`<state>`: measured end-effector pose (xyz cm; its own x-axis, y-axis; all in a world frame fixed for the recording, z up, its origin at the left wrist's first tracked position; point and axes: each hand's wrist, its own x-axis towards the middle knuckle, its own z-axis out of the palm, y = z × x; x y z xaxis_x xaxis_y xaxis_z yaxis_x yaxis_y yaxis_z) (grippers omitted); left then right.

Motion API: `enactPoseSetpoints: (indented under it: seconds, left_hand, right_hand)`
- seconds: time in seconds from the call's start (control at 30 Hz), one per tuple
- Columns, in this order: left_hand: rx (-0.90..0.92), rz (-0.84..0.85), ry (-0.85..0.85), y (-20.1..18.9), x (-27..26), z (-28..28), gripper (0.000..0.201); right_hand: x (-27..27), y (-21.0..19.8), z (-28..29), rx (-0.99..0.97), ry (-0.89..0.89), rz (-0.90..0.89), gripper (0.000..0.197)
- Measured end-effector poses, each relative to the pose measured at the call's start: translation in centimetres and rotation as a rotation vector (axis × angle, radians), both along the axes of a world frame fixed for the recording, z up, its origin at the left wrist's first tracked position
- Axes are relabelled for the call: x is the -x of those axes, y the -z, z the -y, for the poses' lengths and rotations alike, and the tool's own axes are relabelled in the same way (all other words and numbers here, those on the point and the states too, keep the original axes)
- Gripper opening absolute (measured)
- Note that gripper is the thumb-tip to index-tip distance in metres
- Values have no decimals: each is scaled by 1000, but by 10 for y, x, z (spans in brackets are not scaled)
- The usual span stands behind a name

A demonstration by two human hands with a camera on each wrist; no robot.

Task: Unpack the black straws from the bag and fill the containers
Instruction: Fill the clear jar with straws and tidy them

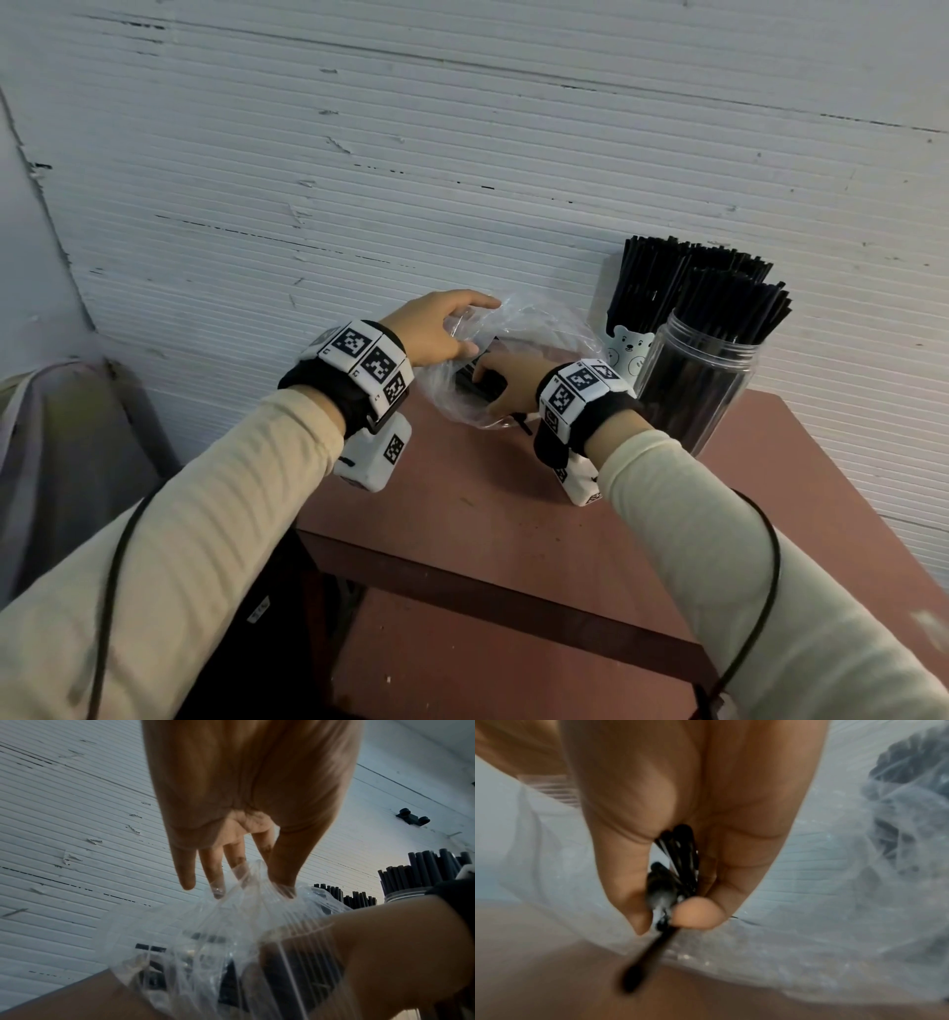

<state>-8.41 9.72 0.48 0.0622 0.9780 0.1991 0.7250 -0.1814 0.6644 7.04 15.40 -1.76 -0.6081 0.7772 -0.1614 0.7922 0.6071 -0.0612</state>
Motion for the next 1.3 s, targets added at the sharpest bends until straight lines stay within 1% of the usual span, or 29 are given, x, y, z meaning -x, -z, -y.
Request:
enactPoseSetpoints:
  seconds: [0.2,0.27,0.33,0.47,0.53,0.67,0.8,0.87,0.97,1.03,1.1,1.13,1.2,1.27,1.3]
  left_hand:
    - [-41,10,13,2,6,1,63]
    - [-39,16,16,3,7,0,62]
    - [-37,16,21,3,7,0,62]
    - [-24,7,22,2,4,1,63]
    - [-15,-2,26,1,2,2,64]
    - [-23,-19,26,0,1,4,64]
    - [-49,-28,32,0,-1,7,63]
    - [-83,-52,17,-1,-3,10,62]
    - [-230,-110,-34,-4,-8,17,58]
    - [-344,-98,-47,-6,-17,26,63]
    - [-410,-87,42,-7,-31,33,72]
    - [-412,-116,118,-6,-39,35,79]
    - [-389,-232,249,-2,-57,35,94]
    - [-370,-337,321,3,-75,30,106]
    - [-373,-369,337,5,-82,26,109]
  right_hand:
    - [-5,-2,2,130,14,-107,52]
    - [-10,-3,2,87,4,-146,50]
    - [-14,-3,2,27,1,-145,48]
    - [-14,0,3,45,6,-98,48]
    - [-14,1,5,39,9,-105,48]
    - [-18,-1,6,-11,7,-181,43]
    - [-34,-14,13,-14,38,-276,40]
    - [-46,-22,20,-13,44,-289,40]
    - [-66,-33,31,1,48,-298,39]
    - [-81,-40,39,29,58,-312,38]
    - [-95,-47,47,47,61,-307,38]
    - [-101,-51,51,49,52,-297,38]
    - [-113,-60,61,57,28,-280,37]
    - [-121,-69,72,67,-7,-270,37]
    - [-125,-73,78,74,-27,-274,37]
